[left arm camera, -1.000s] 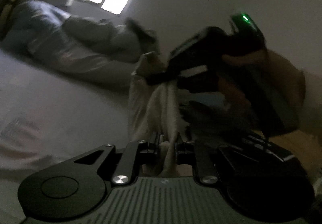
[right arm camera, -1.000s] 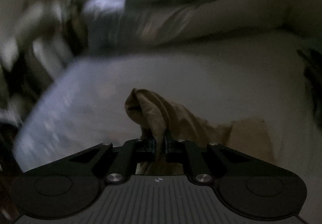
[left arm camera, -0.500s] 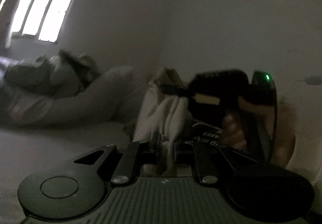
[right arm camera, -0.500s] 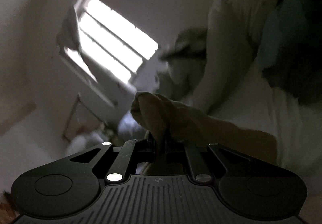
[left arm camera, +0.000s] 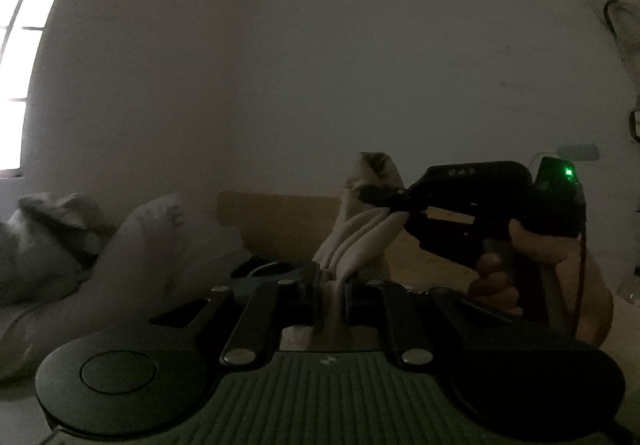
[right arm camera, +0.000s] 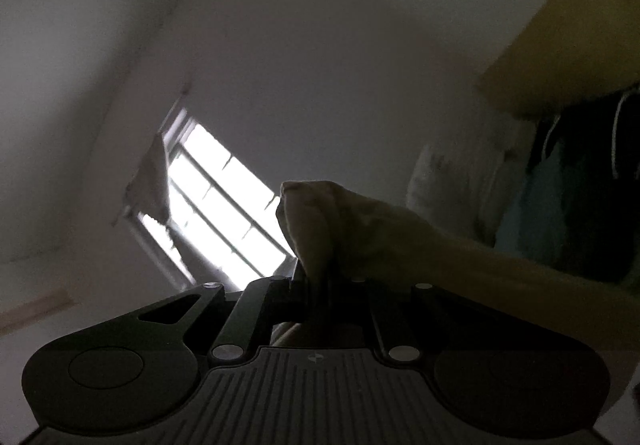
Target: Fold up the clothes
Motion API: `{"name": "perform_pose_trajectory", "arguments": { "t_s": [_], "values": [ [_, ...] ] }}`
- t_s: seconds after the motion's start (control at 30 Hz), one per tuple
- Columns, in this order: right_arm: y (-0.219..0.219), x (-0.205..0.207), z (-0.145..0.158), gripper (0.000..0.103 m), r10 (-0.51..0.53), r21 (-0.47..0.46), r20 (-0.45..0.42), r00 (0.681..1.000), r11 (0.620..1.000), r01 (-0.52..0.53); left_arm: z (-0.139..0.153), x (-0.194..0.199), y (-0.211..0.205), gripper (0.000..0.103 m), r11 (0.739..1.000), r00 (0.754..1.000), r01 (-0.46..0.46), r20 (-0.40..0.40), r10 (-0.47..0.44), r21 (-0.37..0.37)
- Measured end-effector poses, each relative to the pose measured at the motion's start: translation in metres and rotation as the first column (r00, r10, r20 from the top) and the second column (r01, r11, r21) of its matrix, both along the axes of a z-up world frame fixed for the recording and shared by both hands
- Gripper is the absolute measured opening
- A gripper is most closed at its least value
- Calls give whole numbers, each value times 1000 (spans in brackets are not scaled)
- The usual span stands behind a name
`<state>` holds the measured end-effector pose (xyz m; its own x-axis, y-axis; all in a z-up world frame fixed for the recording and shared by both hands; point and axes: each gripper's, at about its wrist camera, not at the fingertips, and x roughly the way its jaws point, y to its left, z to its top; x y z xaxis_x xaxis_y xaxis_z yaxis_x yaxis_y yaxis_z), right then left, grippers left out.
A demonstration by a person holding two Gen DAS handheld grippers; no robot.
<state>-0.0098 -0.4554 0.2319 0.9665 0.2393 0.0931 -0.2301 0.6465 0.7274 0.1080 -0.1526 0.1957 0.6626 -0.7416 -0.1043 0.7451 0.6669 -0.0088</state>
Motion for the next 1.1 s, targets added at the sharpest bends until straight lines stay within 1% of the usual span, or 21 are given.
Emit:
{"name": "perform_pose_trajectory", "arguments": {
  "t_s": [0.07,0.2,0.27,0.4,0.47,0.53,0.63,0.77,0.87,0.97,1.03,1.1],
  "values": [
    [-18,6,3,10,-41,-9,11,999,999,41,0,7,-18,14,1000,1000,28,-6,-28,-8],
    [-52,20,5,10,-117,-8,39,992,993,117,0,49,-51,14,995,995,81,-47,-84,-53],
    [-70,31,6,10,-155,-10,58,986,988,156,0,76,-67,14,993,993,104,-53,-107,-59],
    [-101,68,11,10,-198,-33,88,976,979,202,4,128,-98,14,986,985,144,-84,-151,-79],
    [-115,87,12,10,-215,-46,102,971,974,220,6,152,-109,14,983,980,155,-112,-166,-102],
    [-126,104,10,10,-223,-54,114,968,972,230,5,176,-120,14,982,977,158,-128,-171,-108],
    [-143,138,0,10,-234,-46,110,966,970,240,4,188,-131,14,982,974,161,-144,-175,-100],
    [-159,184,-10,10,-222,-13,105,969,974,225,5,193,-136,14,984,975,148,-153,-161,-98],
    [-171,224,-10,10,-217,3,103,971,976,217,8,218,-137,14,984,974,132,-170,-152,-121],
    [-176,269,-5,10,-208,-15,89,974,978,210,3,247,-137,14,986,972,90,-203,-118,-141],
    [-174,307,-5,10,-203,-41,44,978,978,205,-6,277,-134,14,988,963,48,-254,-85,-148],
    [-166,354,-11,10,-201,-83,-26,979,977,199,-20,303,-127,14,991,953,-2,-300,-38,-133]
  ]
}}
